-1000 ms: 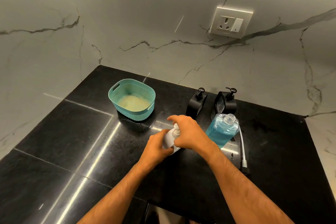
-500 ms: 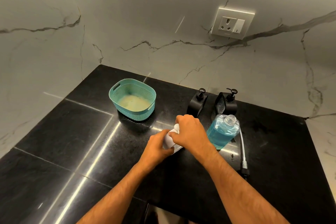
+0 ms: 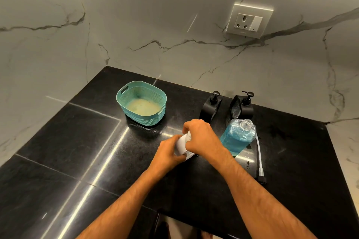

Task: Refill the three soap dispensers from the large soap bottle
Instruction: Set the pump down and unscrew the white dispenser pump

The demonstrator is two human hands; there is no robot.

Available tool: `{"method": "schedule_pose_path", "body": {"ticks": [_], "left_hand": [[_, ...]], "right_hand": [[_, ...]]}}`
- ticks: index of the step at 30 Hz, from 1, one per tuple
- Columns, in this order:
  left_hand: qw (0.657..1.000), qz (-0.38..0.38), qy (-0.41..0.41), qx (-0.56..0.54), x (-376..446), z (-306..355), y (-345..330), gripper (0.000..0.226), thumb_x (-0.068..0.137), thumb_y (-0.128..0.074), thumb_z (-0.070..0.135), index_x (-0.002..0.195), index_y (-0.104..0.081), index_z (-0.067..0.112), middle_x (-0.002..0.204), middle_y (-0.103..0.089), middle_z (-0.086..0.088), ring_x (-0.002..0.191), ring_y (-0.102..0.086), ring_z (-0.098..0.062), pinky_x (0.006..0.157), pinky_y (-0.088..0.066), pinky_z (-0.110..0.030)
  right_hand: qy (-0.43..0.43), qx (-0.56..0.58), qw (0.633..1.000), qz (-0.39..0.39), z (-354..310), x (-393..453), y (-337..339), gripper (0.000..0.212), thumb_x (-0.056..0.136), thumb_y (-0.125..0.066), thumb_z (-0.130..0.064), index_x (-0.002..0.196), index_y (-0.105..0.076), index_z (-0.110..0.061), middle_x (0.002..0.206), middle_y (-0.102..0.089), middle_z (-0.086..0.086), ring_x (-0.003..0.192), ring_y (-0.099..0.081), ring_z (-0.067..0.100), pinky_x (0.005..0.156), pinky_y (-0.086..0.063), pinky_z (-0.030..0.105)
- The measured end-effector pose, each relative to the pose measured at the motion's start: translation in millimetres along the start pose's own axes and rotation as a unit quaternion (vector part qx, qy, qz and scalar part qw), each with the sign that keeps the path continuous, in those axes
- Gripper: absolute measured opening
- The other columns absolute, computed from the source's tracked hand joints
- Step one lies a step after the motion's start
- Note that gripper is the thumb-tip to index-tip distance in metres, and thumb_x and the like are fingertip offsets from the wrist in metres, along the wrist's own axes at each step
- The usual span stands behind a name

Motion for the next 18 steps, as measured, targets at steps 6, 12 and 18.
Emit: {"method": "schedule_pose_path", "body": {"ticks": [6,12,18], "left_hand": [[1.0,0.0,-0.003,0.007,1.2,-1.3,-0.2,0.066,0.073,-0.088,0.02,0.133,-0.061,0.027,0.113,-0.065,0.016,0.104,-0.064,-0.007,0.09,-0.057,-0.03],[1.0,0.017,-0.02,0.003,-0.7,-2.1,-1.4,0.059,0.072,-0.087,0.026,0.127,-0.065,0.031,0.111,-0.071,0.016,0.101,-0.065,-0.001,0.089,-0.058,-0.034],[0.999,0.05,-0.021,-0.002,-3.4,-2.9,-7.1,0.062,0.07,-0.092,0.04,0.125,-0.067,0.027,0.113,-0.074,0.013,0.101,-0.066,-0.003,0.085,-0.059,-0.037]], "right_hand": [[0.027,0.015,1.0,0.001,-5.7,-0.6,14.6,0.035,0.074,-0.074,-0.002,0.105,-0.074,-0.019,0.108,-0.069,-0.001,0.102,-0.064,0.017,0.085,-0.054,0.027],[0.011,0.025,0.999,0.024,-2.8,-5.6,39.3,0.037,0.07,-0.073,-0.005,0.102,-0.077,-0.023,0.107,-0.069,-0.004,0.095,-0.064,0.015,0.08,-0.05,0.023],[-0.01,0.046,0.996,0.082,5.8,-17.9,64.5,0.03,0.072,-0.078,-0.013,0.099,-0.079,-0.026,0.093,-0.059,-0.008,0.085,-0.056,0.011,0.074,-0.05,0.025]]}}
Point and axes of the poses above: each hand's wrist, its own x-axis towards the middle knuckle, its own y-axis out of the back of the hand, z = x × y, the point moved 4 cm from there along x, towards the middle knuckle
